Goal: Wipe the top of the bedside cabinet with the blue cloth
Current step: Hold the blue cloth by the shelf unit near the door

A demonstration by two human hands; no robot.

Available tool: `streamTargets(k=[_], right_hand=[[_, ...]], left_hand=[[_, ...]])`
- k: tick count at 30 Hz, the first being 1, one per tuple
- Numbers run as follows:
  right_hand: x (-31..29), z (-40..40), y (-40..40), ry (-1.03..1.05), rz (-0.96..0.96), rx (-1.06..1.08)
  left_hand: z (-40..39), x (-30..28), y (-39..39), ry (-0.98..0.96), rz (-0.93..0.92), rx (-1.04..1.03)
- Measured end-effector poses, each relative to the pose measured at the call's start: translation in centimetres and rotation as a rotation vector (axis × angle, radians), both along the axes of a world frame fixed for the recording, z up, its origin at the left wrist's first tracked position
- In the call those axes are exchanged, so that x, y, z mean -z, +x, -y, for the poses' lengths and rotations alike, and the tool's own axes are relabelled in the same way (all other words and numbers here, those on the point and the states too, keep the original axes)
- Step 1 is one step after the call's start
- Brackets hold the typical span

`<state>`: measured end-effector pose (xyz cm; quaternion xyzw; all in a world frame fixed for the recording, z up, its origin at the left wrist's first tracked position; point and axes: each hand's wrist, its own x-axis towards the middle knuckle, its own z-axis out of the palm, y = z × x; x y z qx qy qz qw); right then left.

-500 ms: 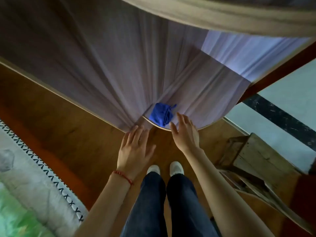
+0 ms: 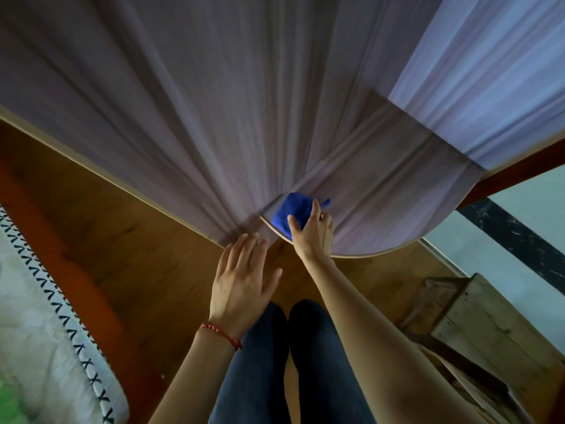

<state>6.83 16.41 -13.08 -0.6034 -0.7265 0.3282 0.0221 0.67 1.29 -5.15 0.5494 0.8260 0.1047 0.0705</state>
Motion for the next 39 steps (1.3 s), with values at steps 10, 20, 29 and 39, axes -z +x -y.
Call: streamTargets(k=[10, 20, 29, 39], right_hand=[[0.2, -0.7, -0.6, -0.109, -0.295, 0.156], [-7.8, 2.7, 2.8, 0.029, -0.245, -0.109], [-16.1, 5.8, 6.9, 0.159, -0.24, -0.411], [-20.8, 8.7, 6.1, 0.191, -0.238, -0.761]], left_hand=[[1.4, 0.8, 0.3, -0.08, 0.046, -0.042], [4.8, -4.5, 0.2, -0.128, 0.077, -0.033], [9.6, -9.7, 0.3, -0.203, 0.069, -0.122], [16.6, -12.3, 4.1, -0.125, 0.112, -0.53]])
